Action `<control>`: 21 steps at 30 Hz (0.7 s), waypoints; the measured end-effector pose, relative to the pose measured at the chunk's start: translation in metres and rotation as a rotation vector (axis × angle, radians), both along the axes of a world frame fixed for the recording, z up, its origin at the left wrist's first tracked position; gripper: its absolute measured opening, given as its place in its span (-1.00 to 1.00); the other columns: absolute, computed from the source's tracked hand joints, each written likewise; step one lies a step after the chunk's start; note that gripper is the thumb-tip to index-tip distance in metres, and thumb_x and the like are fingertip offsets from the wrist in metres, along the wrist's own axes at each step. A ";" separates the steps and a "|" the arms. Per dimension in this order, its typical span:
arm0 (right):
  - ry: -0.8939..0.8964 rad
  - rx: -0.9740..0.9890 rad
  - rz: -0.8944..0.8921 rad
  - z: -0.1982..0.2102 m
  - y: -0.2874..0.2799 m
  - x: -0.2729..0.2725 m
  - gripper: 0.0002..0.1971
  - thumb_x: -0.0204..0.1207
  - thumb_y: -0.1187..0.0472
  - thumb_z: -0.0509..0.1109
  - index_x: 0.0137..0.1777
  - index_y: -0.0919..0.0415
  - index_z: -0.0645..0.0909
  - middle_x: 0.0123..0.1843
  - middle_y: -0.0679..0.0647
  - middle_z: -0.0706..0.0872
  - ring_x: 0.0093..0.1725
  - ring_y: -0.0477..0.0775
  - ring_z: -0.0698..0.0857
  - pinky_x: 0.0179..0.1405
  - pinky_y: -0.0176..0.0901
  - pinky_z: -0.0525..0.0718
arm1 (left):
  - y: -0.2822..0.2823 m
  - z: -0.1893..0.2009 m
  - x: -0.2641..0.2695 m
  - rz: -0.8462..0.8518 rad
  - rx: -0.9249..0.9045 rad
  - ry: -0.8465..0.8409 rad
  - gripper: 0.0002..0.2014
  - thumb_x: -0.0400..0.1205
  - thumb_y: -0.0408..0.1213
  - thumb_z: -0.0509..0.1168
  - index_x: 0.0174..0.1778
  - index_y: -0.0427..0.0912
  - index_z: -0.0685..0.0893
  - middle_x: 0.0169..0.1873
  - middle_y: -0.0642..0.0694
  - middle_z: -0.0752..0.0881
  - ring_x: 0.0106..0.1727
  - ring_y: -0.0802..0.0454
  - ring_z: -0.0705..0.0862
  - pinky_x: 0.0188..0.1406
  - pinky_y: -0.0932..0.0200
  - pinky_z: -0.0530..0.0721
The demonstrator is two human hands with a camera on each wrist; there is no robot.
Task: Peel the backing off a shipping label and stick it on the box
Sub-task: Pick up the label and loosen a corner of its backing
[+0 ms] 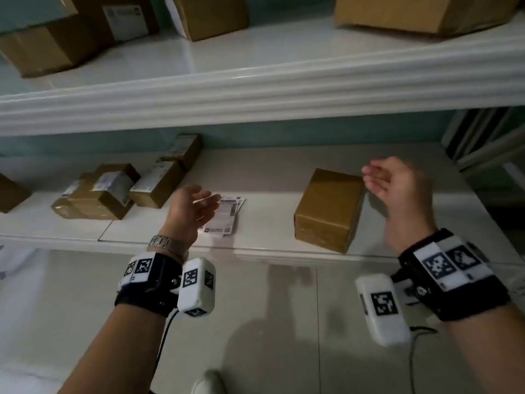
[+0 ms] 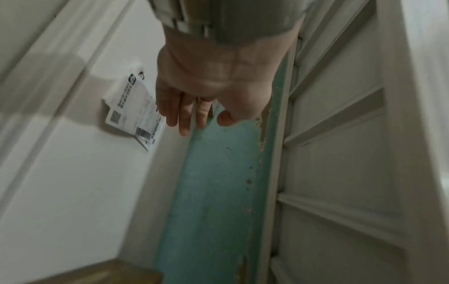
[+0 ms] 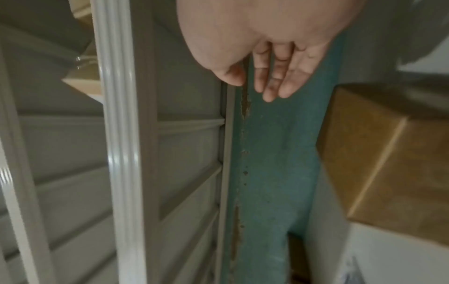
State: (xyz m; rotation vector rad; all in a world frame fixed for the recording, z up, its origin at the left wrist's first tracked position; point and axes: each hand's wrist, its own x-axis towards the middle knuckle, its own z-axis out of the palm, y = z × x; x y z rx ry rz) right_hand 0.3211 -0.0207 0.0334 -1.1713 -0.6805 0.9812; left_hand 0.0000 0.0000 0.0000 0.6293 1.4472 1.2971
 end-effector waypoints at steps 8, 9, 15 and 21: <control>-0.353 -0.081 0.082 -0.021 0.020 -0.018 -0.84 0.42 0.13 0.45 -0.02 0.11 0.68 -0.07 -0.01 0.74 -0.02 0.02 0.72 -0.02 -0.01 0.69 | 0.024 -0.040 0.009 -0.241 -0.130 0.892 -0.67 0.50 -0.08 0.52 0.12 -0.17 0.81 0.02 -0.13 0.78 0.05 -0.17 0.76 -0.01 0.07 0.69; -0.403 -0.089 0.103 -0.025 0.019 -0.021 -0.80 0.44 0.15 0.47 0.05 0.11 0.69 -0.03 -0.04 0.74 0.01 0.00 0.72 -0.05 -0.07 0.64 | 0.025 -0.045 0.013 -0.275 -0.129 1.031 -0.57 0.41 0.00 0.59 0.14 -0.12 0.81 0.03 -0.11 0.76 0.06 -0.15 0.75 0.04 0.07 0.71; -0.939 -0.193 0.225 -0.038 0.009 -0.025 -0.48 0.40 0.05 0.56 0.39 -0.01 0.61 0.38 -0.04 0.62 0.36 0.03 0.59 0.30 0.06 0.62 | 0.024 -0.046 0.032 -0.343 -0.037 1.365 -0.50 0.44 -0.05 0.58 0.24 -0.20 0.70 0.11 -0.18 0.78 0.11 -0.22 0.75 -0.08 0.07 0.61; -1.095 -0.188 0.383 -0.043 0.006 -0.022 -0.39 0.36 -0.06 0.63 0.45 -0.06 0.65 0.68 -0.14 0.41 0.64 -0.01 0.39 0.59 0.05 0.37 | 0.029 -0.040 0.021 -0.270 0.017 1.359 -0.85 0.44 -0.34 0.50 -0.10 -0.14 0.90 -0.11 -0.26 0.86 -0.11 -0.28 0.79 -0.22 0.10 0.63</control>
